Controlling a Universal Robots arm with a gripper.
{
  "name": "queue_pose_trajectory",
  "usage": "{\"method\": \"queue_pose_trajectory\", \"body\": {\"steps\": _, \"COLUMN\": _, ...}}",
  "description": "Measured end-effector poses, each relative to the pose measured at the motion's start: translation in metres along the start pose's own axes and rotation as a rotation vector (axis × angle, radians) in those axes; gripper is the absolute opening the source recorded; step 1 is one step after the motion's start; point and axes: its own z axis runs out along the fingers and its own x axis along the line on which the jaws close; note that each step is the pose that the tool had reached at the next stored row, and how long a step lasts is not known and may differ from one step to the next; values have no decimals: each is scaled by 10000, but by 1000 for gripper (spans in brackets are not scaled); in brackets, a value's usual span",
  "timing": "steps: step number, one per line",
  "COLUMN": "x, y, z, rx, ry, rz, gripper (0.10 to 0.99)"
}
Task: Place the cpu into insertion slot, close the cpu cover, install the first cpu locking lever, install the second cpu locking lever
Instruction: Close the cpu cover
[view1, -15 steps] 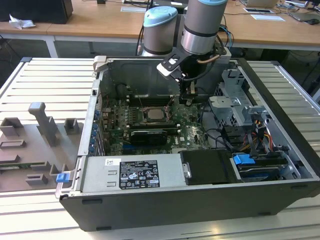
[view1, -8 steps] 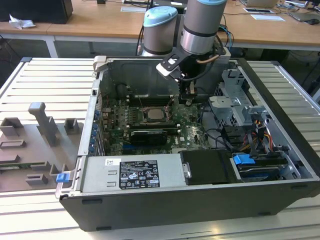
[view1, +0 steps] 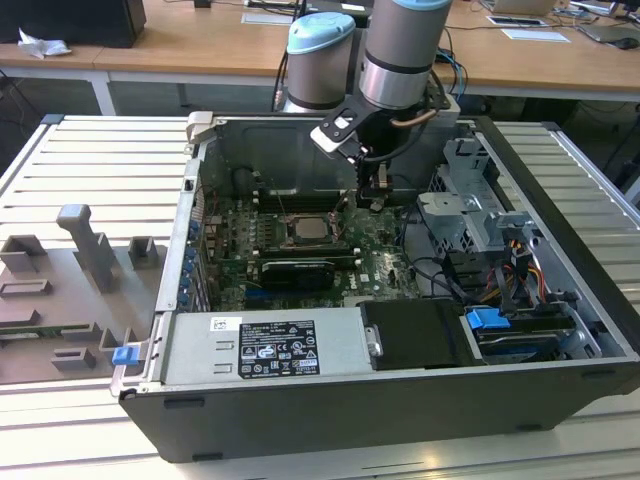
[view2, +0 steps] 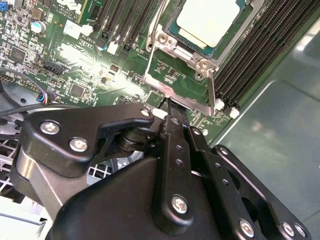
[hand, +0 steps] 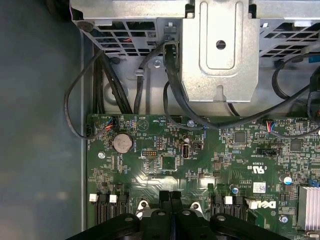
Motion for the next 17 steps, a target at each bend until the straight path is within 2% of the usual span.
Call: {"method": "queue_pose_trajectory", "body": {"steps": 17, "x": 0, "y": -61, "z": 2, "rx": 0, "ry": 0, "rz": 1, "gripper": 106}}
